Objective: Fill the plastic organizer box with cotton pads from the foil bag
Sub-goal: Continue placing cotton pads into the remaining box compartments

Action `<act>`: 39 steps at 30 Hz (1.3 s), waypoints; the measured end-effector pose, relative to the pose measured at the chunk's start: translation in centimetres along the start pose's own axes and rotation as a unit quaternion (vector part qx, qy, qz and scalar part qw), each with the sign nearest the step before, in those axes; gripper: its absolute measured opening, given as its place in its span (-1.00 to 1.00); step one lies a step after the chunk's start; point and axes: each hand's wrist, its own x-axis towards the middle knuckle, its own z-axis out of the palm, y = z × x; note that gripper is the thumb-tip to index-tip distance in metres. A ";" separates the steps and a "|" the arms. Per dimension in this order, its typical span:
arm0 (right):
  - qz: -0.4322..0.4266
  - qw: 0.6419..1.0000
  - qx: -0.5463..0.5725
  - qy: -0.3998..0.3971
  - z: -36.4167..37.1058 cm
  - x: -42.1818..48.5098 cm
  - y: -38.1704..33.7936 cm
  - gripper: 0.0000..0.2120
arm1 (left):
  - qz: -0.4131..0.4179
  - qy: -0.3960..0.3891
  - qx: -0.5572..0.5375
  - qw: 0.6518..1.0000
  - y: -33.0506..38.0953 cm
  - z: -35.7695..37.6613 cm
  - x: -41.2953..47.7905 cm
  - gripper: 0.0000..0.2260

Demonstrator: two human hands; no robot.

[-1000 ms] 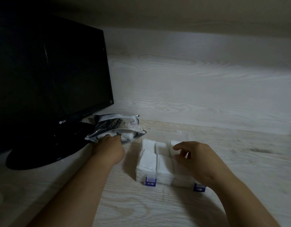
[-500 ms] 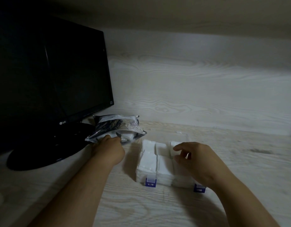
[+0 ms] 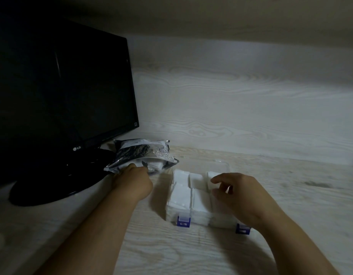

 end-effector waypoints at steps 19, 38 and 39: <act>-0.001 1.000 -0.001 -0.011 -0.1 0.0 -0.1 -0.73 | 0.009 0.005 0.008 1.000 -0.1 0.0 0.0 -0.61; -0.001 1.000 0.003 -0.007 0.1 0.1 0.1 -0.74 | 0.001 0.009 -0.006 1.000 -0.3 0.4 0.5 -0.62; -0.002 1.000 0.002 -0.007 0.1 0.1 0.1 -0.74 | 0.002 0.011 -0.010 1.000 -0.3 0.4 0.5 -0.62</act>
